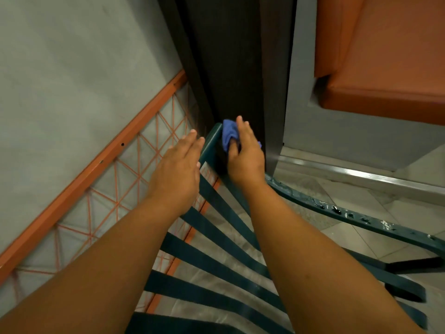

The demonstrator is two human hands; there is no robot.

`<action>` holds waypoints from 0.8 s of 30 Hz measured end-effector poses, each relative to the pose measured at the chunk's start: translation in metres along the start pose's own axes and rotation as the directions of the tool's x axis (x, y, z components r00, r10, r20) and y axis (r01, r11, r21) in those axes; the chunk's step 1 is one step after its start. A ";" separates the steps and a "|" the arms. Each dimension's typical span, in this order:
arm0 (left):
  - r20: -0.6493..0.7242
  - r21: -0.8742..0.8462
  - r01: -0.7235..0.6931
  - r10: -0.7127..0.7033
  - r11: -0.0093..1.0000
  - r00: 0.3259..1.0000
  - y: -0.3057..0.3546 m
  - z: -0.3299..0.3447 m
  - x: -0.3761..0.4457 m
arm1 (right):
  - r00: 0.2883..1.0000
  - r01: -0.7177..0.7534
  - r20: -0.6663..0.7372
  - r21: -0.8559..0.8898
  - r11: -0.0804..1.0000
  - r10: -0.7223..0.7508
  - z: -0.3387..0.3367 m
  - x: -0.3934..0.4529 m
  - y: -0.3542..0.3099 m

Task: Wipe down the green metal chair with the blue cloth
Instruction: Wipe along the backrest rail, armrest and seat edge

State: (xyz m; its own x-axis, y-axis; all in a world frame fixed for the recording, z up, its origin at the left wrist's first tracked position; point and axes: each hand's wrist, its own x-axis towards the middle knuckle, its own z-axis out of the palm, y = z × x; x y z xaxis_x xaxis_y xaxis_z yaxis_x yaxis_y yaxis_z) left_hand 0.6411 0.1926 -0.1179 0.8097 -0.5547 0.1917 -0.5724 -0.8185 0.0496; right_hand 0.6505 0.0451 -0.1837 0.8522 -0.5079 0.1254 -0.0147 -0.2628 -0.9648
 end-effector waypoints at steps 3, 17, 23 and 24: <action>0.188 0.064 -0.054 0.041 0.997 0.981 0.005 0.005 0.019 | 0.986 0.142 0.121 -0.258 0.956 -0.114 0.007 -0.008 0.017; 0.182 0.178 -0.100 0.067 0.979 0.981 0.008 0.019 0.021 | 0.993 -0.069 0.061 -0.356 0.932 0.097 -0.003 -0.013 0.039; 0.187 0.241 -0.090 0.045 0.966 0.981 0.011 0.017 0.022 | 0.992 0.073 0.119 -0.286 0.956 -0.040 0.009 -0.023 0.031; 0.187 0.242 -0.091 0.046 0.966 0.981 0.011 0.017 0.021 | 0.990 0.094 0.123 -0.275 0.957 -0.062 0.006 -0.031 0.042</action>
State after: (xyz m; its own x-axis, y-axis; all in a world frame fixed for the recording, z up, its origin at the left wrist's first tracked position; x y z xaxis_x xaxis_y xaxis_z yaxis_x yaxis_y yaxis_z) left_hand 0.6541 0.1691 -0.1301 0.7927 -0.6096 0.0074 -0.5952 -0.7765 -0.2067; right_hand 0.6270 0.0548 -0.2295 0.9092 -0.3860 0.1560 -0.0777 -0.5253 -0.8474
